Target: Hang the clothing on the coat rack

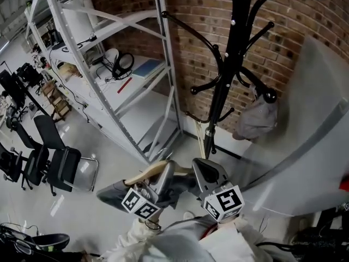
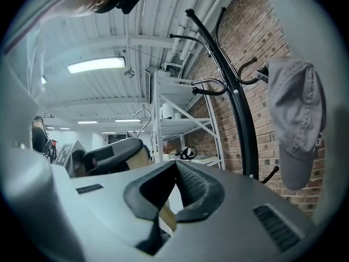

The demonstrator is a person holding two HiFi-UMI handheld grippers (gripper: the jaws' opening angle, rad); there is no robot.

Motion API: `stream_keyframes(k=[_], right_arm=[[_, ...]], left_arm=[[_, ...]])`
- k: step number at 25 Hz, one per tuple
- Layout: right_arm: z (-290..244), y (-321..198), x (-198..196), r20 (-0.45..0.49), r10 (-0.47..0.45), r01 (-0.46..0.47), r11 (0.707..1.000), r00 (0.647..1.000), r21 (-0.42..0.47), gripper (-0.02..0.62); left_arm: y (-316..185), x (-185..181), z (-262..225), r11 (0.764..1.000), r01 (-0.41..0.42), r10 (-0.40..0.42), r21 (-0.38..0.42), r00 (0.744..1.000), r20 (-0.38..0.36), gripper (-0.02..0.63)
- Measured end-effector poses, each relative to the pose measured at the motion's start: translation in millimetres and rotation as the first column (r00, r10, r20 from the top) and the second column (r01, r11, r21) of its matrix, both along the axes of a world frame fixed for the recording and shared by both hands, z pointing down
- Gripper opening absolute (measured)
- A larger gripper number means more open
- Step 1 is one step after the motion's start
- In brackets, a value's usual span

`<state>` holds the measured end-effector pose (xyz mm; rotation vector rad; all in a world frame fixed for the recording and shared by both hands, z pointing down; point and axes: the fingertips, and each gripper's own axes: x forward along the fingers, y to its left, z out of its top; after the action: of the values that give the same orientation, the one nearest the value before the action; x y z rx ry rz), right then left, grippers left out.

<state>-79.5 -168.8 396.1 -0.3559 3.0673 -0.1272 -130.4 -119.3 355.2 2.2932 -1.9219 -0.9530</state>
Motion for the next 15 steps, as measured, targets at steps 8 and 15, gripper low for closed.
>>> stream_keyframes(k=[8,15], right_arm=[[-1,-40,-3,0.008,0.049,-0.049,0.999,0.999,-0.006,0.025],[6,-63,-7,0.0,0.129,-0.128,0.992,0.992,-0.018,0.025]], left_arm=[[-46,-7,-4,0.998,-0.066,0.066,-0.004,0.998,-0.01,0.098],[-72,-2,-1,0.983,-0.185,0.185,-0.003,0.983,-0.002,0.098]])
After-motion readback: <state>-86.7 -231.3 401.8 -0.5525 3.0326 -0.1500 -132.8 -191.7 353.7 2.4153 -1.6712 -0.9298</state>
